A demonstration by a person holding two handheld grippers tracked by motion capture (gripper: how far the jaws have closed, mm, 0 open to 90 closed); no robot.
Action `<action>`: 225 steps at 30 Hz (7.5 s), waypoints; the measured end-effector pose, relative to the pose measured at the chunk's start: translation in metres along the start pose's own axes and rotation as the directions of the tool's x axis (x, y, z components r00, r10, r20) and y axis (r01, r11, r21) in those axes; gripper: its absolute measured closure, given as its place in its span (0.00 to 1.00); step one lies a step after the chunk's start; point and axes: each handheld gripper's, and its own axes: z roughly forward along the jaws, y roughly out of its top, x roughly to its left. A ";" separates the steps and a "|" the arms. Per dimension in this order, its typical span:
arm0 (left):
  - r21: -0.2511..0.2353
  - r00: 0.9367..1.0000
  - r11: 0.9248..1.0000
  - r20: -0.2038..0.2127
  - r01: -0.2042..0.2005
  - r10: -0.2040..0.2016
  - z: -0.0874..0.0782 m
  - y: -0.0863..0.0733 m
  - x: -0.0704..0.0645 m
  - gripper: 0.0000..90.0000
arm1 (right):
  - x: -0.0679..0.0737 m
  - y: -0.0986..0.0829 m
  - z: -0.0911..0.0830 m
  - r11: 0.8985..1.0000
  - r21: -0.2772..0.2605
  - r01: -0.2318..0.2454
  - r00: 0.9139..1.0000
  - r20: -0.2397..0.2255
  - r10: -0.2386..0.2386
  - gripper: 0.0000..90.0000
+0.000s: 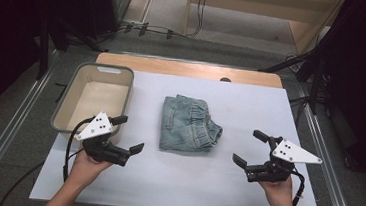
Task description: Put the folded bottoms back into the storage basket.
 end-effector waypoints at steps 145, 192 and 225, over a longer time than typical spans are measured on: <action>0.074 0.999 0.997 0.048 0.019 -0.023 0.041 0.019 -0.008 0.00 | 0.010 -0.050 0.114 0.902 0.324 0.285 0.958 -0.103 -0.266 0.83; 0.210 0.993 0.971 -0.052 0.112 -0.103 0.129 0.054 0.025 0.00 | 0.007 -0.050 0.115 0.908 0.320 0.271 0.962 -0.119 -0.245 0.83; 0.311 0.971 0.920 -0.072 0.238 -0.227 0.178 0.054 0.067 0.00 | 0.006 -0.050 0.115 0.908 0.317 0.275 0.961 -0.127 -0.246 0.83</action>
